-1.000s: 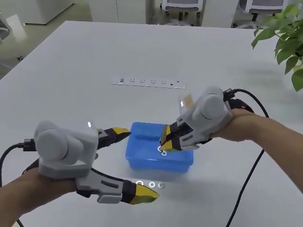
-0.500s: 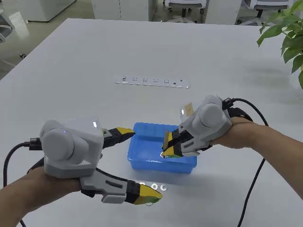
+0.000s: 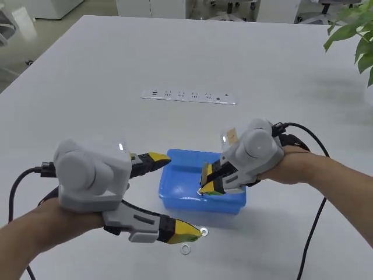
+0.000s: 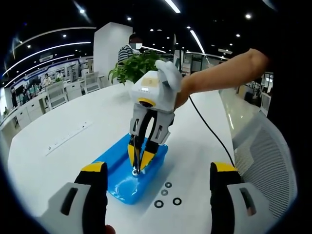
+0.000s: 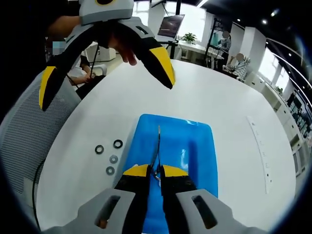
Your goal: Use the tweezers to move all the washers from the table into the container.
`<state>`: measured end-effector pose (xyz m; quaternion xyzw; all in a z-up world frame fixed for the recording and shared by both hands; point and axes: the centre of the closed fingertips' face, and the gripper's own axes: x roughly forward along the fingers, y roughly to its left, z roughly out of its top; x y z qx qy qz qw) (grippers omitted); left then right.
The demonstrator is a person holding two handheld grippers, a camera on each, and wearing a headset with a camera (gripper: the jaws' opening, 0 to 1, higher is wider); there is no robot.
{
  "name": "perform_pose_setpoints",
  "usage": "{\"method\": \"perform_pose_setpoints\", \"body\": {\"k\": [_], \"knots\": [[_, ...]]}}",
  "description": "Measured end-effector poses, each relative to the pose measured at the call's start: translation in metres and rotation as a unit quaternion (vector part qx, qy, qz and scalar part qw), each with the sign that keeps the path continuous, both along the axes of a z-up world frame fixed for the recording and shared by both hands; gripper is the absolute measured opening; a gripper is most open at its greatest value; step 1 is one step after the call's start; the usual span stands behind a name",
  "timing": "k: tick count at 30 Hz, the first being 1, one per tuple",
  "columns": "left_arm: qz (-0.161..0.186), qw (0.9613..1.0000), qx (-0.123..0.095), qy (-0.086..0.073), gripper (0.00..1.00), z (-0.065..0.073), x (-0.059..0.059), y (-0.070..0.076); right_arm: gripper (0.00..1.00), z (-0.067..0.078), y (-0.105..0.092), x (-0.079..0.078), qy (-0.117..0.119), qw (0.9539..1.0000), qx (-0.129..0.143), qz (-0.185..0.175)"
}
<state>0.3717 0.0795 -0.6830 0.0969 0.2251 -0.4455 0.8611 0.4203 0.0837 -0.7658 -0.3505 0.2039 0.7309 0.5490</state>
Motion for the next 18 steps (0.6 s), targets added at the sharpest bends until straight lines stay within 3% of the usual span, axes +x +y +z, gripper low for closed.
{"method": "perform_pose_setpoints", "body": {"k": [6,18], "knots": [[-0.004,1.0,-0.003,-0.001,0.79,0.0,0.008,0.0,0.1,-0.004,0.0,-0.001,0.001,1.0,-0.003,0.004],[-0.008,0.9997,0.014,-0.017,0.56,0.002,0.031,-0.004,0.1,-0.004,0.0,-0.001,0.002,1.0,-0.002,0.005]]}}
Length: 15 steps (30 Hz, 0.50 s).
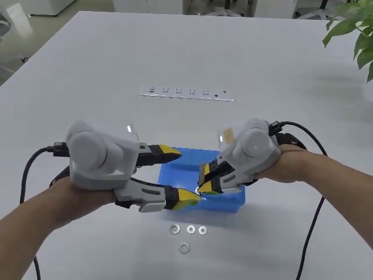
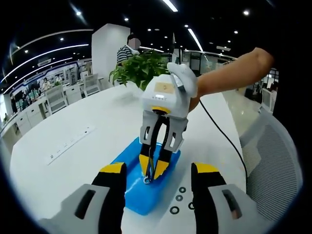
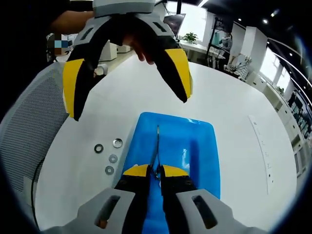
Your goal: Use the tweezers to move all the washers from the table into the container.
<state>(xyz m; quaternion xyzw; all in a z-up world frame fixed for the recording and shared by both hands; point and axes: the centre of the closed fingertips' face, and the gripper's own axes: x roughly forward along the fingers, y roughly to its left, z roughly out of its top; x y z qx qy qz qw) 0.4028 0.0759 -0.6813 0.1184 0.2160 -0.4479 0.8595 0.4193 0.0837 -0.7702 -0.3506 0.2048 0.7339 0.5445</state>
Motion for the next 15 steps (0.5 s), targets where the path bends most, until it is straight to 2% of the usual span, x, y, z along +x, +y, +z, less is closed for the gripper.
{"method": "perform_pose_setpoints", "body": {"k": [5,9,15], "knots": [[-0.01,0.9999,0.003,0.0,0.47,0.0,0.004,-0.007,0.1,0.0,0.0,0.0,-0.002,1.0,-0.001,0.002],[-0.02,0.9997,0.015,-0.002,0.37,-0.004,0.007,-0.011,0.1,-0.001,0.0,0.0,-0.004,1.0,-0.001,0.004],[-0.023,0.9994,0.027,-0.001,0.29,-0.009,0.014,-0.016,0.1,-0.001,-0.001,0.0,-0.005,1.0,-0.002,0.005]]}}
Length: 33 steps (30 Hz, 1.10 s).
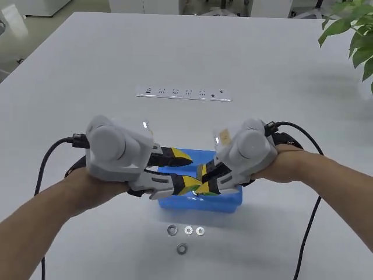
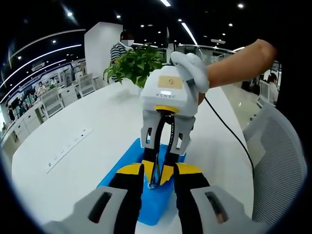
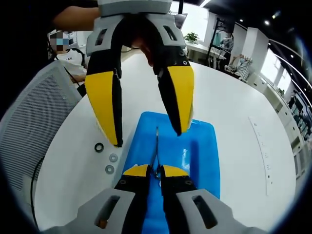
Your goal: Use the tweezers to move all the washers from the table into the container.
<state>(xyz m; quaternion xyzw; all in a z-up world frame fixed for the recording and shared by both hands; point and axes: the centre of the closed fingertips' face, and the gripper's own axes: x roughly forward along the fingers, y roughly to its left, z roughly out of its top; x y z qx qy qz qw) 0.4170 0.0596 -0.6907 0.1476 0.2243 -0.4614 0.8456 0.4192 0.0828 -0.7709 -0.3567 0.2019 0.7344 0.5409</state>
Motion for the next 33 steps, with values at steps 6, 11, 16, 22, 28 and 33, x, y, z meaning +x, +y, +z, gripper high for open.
{"method": "perform_pose_setpoints", "body": {"k": [6,11,16,22,28,33], "knots": [[-0.011,0.9999,0.007,0.003,0.19,-0.005,0.005,-0.005,0.1,0.0,0.0,0.0,-0.003,1.0,-0.001,0.003],[-0.018,0.9997,0.017,0.002,0.13,-0.009,0.008,-0.006,0.1,0.0,0.0,0.0,-0.005,1.0,-0.002,0.005],[-0.017,0.9996,0.024,0.001,0.08,-0.011,0.009,-0.004,0.1,0.0,-0.001,-0.001,-0.005,1.0,-0.002,0.006],[-0.017,0.9996,0.024,-0.003,0.07,-0.01,0.007,-0.005,0.1,0.0,-0.001,-0.002,-0.005,1.0,-0.004,0.006],[-0.019,0.9995,0.026,-0.003,0.06,-0.01,0.007,-0.004,0.11,0.0,-0.003,-0.001,-0.013,0.9999,-0.008,0.007],[-0.016,0.9995,0.028,-0.008,0.06,-0.009,0.01,-0.002,0.12,0.002,-0.004,0.002,-0.017,0.9998,-0.008,0.004]]}}
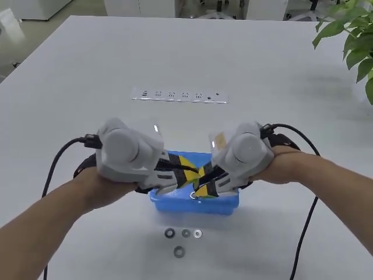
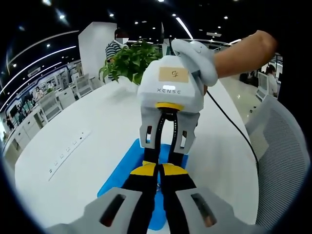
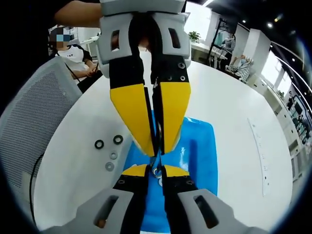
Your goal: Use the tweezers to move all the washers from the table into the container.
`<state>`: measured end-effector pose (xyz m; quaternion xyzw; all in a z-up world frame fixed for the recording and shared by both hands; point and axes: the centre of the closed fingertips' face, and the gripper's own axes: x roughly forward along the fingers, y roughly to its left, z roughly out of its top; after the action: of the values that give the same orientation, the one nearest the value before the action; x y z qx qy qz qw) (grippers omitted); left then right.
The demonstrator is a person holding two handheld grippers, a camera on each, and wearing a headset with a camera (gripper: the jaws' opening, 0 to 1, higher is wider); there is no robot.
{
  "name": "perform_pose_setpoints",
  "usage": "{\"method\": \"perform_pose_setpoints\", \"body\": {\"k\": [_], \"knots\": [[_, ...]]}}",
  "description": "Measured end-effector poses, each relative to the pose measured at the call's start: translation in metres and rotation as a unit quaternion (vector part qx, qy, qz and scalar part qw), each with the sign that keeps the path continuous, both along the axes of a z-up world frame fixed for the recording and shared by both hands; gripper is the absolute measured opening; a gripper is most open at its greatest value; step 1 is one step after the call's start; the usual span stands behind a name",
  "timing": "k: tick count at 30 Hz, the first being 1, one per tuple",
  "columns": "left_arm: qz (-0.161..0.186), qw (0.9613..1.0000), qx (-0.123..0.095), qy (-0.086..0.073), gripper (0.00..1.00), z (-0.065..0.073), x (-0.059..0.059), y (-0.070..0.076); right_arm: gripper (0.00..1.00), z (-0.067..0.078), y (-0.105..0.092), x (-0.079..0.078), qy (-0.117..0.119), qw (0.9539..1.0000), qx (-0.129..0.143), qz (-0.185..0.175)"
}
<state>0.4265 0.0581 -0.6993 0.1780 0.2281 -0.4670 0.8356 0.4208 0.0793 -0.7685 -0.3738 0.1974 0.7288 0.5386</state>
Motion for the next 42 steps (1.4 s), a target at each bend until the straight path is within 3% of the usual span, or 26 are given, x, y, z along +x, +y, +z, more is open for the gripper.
{"method": "perform_pose_setpoints", "body": {"k": [12,22,42], "knots": [[0.012,0.9999,0.0,-0.006,0.06,0.012,0.0,0.003,0.18,0.013,0.0,0.003,-0.008,0.9998,0.01,-0.014],[0.014,0.9999,0.001,-0.005,0.06,0.02,-0.002,0.003,0.27,0.026,-0.006,0.006,-0.004,0.9984,0.021,-0.052],[0.024,0.9996,0.009,-0.009,0.06,0.036,-0.019,0.013,0.42,0.046,-0.031,0.002,-0.009,0.9932,0.033,-0.112]]}}
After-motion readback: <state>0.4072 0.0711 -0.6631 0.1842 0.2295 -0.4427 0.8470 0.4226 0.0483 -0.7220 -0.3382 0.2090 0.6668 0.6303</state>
